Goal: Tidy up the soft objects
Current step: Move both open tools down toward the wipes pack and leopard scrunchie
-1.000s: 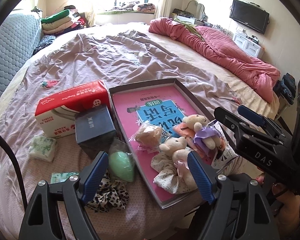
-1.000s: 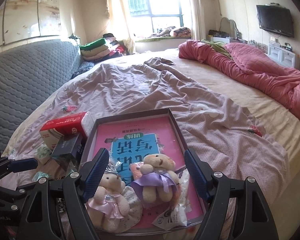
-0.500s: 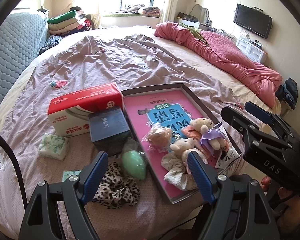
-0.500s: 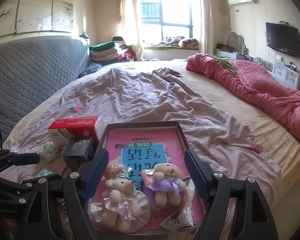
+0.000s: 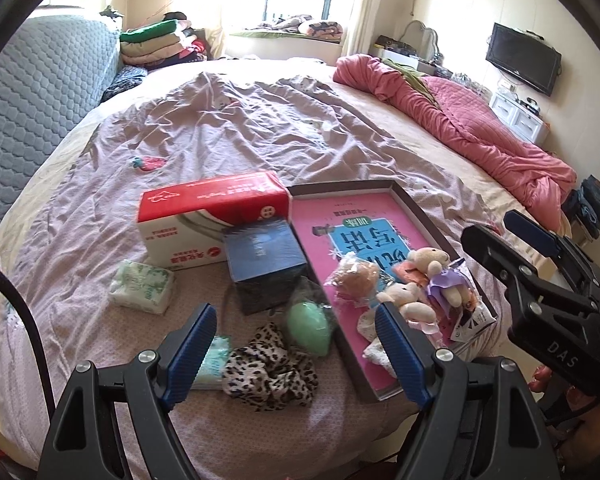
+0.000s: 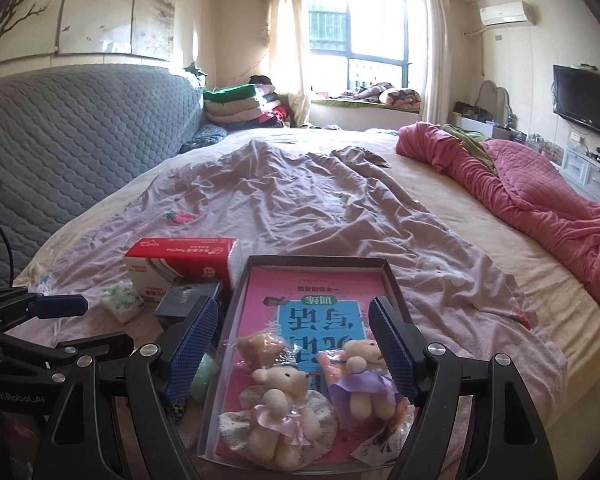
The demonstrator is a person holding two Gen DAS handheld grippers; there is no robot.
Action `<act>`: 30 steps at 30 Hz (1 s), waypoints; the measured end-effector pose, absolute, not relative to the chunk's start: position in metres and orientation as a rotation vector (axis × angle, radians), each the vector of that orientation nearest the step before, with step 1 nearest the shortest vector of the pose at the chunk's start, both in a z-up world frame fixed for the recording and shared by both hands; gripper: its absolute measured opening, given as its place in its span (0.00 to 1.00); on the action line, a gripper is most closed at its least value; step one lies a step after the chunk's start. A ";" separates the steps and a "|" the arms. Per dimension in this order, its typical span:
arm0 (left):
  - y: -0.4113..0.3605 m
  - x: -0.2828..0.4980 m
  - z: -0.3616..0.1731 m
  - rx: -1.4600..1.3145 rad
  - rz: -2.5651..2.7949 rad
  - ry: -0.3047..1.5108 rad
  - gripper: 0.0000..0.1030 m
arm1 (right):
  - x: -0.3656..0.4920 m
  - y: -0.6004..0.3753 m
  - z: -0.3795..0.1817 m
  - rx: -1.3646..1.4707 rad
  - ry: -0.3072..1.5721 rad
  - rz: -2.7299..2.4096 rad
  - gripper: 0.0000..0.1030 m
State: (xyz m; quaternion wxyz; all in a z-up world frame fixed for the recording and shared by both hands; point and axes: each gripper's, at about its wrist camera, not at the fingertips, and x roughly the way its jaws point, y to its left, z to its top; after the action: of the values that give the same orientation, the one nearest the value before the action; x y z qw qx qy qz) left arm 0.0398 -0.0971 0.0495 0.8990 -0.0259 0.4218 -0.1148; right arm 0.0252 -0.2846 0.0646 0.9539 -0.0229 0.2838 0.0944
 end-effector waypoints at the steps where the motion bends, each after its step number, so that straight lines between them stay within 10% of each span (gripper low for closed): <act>1: -0.093 0.040 0.051 -0.060 -0.231 0.870 0.79 | 0.025 -0.282 0.065 -0.047 0.576 0.197 0.77; 30: 0.017 0.046 0.033 -0.195 -0.063 0.914 0.80 | 0.020 -0.203 0.048 -0.160 0.661 0.400 0.77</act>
State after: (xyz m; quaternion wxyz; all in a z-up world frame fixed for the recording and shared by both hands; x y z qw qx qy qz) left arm 0.0460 0.0165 0.0330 0.8924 -0.0942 0.4403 -0.0305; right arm 0.0200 -0.2033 0.0478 0.9231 -0.0781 0.3221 0.1950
